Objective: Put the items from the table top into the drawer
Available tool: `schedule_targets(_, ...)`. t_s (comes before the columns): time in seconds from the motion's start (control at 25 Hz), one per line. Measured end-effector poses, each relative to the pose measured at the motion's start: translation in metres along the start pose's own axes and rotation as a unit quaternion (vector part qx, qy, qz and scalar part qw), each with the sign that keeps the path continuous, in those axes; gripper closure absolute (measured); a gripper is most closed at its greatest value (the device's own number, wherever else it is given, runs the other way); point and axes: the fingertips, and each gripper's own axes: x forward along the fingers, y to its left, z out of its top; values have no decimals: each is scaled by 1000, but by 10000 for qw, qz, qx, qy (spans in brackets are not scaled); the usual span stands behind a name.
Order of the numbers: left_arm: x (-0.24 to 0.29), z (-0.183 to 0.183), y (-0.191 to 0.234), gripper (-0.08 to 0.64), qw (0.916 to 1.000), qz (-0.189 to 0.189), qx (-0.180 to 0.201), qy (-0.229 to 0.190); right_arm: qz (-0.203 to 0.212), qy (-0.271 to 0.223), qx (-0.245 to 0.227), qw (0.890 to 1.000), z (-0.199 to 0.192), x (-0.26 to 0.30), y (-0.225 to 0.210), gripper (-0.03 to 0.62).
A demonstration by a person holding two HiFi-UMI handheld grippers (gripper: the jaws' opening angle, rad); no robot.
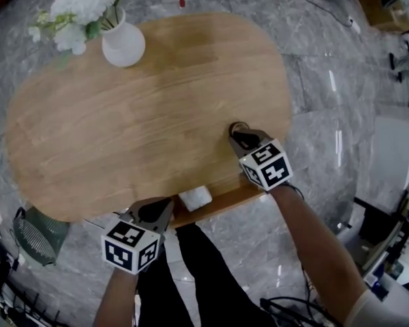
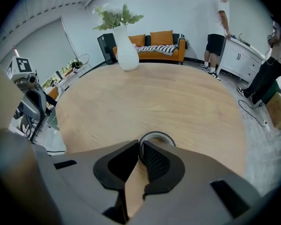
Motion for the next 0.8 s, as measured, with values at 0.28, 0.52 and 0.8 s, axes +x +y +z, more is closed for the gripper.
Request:
schedule_targets(0.28, 1, -5, -4, 558, 9999, -40, 82, 77, 74, -185, 119, 9997, -14, -20, 21, 535)
schedule_targets(0.52, 9, -13, -13, 558, 9994, -142, 255, 200, 114, -334, 464, 9983, -42, -36, 33, 535)
schedule_targets(0.8, 19, -35, -26, 558, 9982, -241, 383, 396, 183, -485, 775, 9956, -82, -52, 72, 535)
